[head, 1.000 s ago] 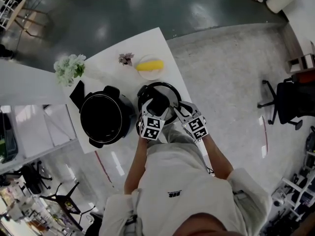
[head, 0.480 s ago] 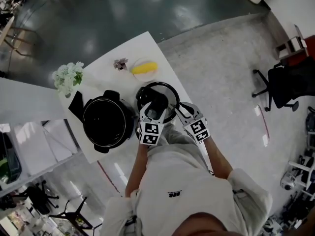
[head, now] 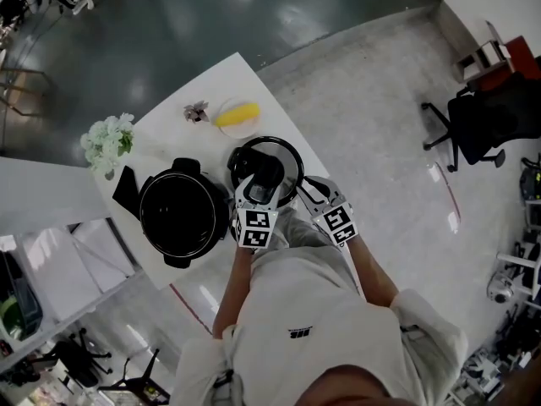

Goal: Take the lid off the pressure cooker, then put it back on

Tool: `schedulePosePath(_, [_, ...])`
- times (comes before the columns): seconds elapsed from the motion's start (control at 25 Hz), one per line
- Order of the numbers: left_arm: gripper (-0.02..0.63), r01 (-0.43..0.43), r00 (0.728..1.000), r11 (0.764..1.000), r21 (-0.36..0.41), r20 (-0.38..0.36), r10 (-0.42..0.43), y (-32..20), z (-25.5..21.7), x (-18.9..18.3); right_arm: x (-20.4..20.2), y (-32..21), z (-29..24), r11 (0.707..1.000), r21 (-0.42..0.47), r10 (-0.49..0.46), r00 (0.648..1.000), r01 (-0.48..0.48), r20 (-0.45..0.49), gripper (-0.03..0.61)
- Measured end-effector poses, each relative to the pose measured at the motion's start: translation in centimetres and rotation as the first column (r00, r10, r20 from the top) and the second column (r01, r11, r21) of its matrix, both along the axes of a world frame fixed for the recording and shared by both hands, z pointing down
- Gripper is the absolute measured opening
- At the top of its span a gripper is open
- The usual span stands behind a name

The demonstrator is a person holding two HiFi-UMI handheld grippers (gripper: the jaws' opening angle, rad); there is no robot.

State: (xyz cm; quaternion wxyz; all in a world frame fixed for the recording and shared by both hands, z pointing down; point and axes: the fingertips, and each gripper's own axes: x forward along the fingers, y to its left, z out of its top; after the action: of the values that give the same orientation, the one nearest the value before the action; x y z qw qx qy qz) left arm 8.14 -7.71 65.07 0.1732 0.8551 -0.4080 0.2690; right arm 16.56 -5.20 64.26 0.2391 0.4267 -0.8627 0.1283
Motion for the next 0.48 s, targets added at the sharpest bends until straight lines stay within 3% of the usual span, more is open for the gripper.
schedulePosePath(0.48, [0.287,0.007,0.997,0.995,-0.101,0.076,0.0,-2.4,2.9,1.1,-0.3,-2.0,1.0,0.997,-0.065,-0.036,0.999,0.038,0.025,0.107])
